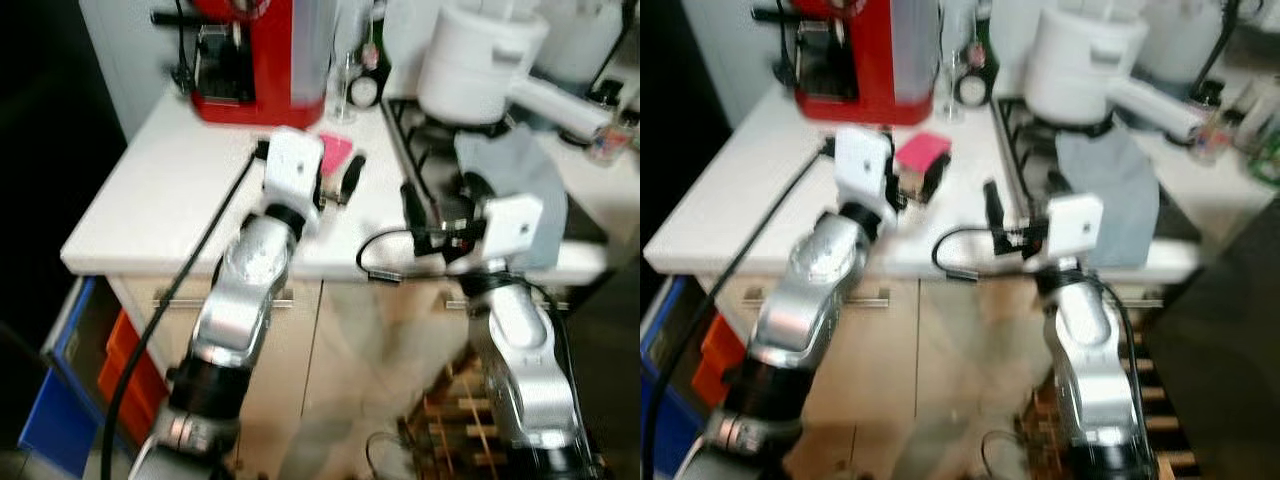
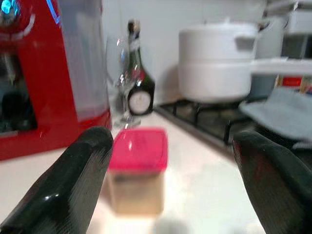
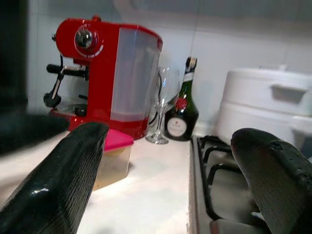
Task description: Restocking fridge
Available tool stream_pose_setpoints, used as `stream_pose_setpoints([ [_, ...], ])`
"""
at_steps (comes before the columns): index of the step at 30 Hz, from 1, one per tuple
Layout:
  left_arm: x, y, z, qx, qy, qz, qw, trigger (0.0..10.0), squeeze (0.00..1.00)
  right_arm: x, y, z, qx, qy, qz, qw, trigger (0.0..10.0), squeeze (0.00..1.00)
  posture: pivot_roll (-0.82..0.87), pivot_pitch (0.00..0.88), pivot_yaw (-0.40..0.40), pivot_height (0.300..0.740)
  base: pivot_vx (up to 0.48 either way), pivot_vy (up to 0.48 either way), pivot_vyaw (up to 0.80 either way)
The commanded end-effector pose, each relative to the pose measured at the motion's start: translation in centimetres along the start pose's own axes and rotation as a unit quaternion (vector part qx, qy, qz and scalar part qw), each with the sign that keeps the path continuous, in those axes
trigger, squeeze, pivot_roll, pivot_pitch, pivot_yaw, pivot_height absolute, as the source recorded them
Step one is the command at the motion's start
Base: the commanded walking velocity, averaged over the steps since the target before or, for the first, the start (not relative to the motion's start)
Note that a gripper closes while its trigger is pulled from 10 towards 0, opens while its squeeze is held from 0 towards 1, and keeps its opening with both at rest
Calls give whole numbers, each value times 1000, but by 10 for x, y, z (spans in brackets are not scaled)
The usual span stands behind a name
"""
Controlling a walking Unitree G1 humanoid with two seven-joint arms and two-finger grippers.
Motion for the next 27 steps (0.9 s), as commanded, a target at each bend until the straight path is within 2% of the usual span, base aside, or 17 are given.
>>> stream_pose_setpoints([
  [1, 2, -3, 4, 5, -8, -3, 1000, 10000, 0, 1, 2, -1, -5, 3, 3, 1000, 10000, 0, 11, 0, -54, 740, 0, 0, 0],
  [8, 10, -15, -7, 25, 5, -17, 1000, 10000, 0, -6, -1, -5, -3, 3, 0, 1000, 10000, 0, -9, 0, -35, 740, 0, 0, 0],
  [11, 4, -15, -16, 16, 18, -18, 1000, 10000, 0, -9, 1, -5, -6, 2, 1, 1000, 10000, 0, -21, 0, -24, 740, 0, 0, 0],
  [12, -3, -15, -21, 11, 26, -17, 999, 10000, 0, -10, 3, -5, -7, 0, 4, 1000, 10000, 0, -26, 0, -21, 740, 0, 0, 0],
  [16, -66, -19, -33, 1, 53, -1, 999, 10000, 0, -34, 10, 7, -22, -36, 6, 999, 10000, 0, -15, 0, -28, 740, 0, 0, 0],
  [18, -83, -17, -36, 10, 69, 7, 998, 10000, 0, -46, 9, 18, -29, -67, 0, 997, 10000, 0, -11, 0, -39, 740, 0, 0, 0],
  [19, -83, -17, -36, 10, 69, 7, 998, 10000, 0, -46, 9, 18, -29, -67, 0, 997, 10000, 0, -11, 0, -39, 740, 0, 0, 0],
  [20, -94, -15, -35, 22, 76, 13, 997, 10000, 0, -55, 6, 29, -34, -96, -8, 995, 10000, 0, -6, 0, -46, 740, 0, 0, 0],
  [23, -90, -11, -35, 21, 82, 18, 996, 10000, 0, -54, -2, 34, -26, -104, -23, 994, 10000, 0, 10, 0, -62, 740, 0, 0, 0],
  [26, -84, -3, -34, 10, 77, 29, 997, 10000, 0, -49, -5, 32, -24, -96, -26, 995, 10000, 0, 15, 0, -66, 740, 0, 0, 0],
  [27, -77, 13, -37, 13, 79, 56, 995, 10000, 0, -41, -3, 28, -22, -87, -21, 996, 10000, 0, 18, 0, -68, 740, 465, 0, 0],
])
Point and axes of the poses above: a point about 5 cm out from each wrist's last joint towards the gripper, its own x axis pointing out of the wrist towards the gripper, its own y axis along the axis of the wrist's last joint, z = x × y, the point moved 5 cm from there along x, pointing out of the wrist towards the gripper, and after that the axes turned 12 degrees about x, right-handed, at the moved point
